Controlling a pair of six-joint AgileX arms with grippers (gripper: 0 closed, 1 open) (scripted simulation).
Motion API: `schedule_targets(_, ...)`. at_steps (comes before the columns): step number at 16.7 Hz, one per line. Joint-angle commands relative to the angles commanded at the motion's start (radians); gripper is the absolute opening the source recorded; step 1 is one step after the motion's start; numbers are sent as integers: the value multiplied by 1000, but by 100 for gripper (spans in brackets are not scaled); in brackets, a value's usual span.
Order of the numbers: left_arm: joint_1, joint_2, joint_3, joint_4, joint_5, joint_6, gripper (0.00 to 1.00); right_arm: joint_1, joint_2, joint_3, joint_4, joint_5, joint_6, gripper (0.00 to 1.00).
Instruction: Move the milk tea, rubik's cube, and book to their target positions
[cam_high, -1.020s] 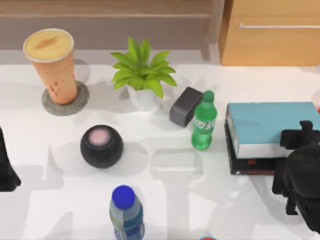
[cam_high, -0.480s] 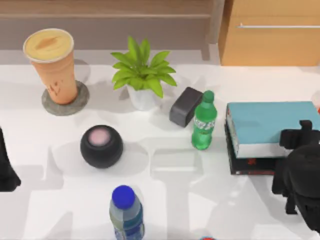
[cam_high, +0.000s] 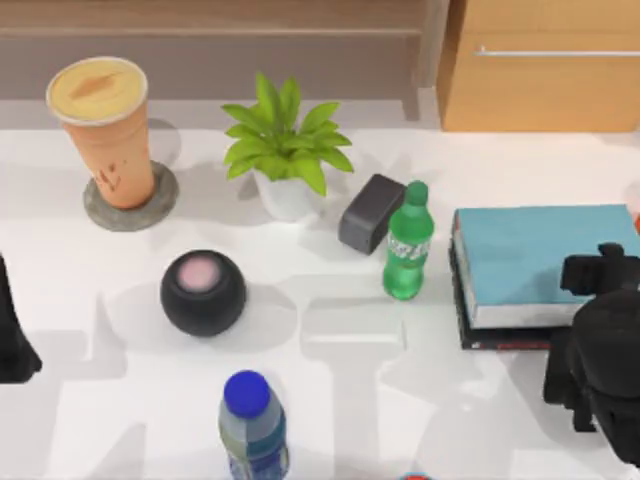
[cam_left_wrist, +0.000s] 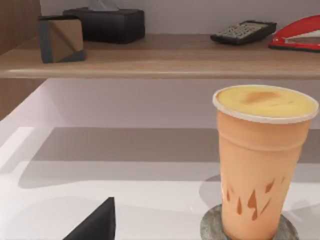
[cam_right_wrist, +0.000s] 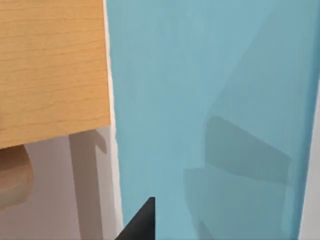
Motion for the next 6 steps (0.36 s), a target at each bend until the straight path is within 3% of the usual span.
schedule_targets(6, 0, 0, 0, 0, 0, 0, 100, 0, 0, 0, 0, 0, 0, 100)
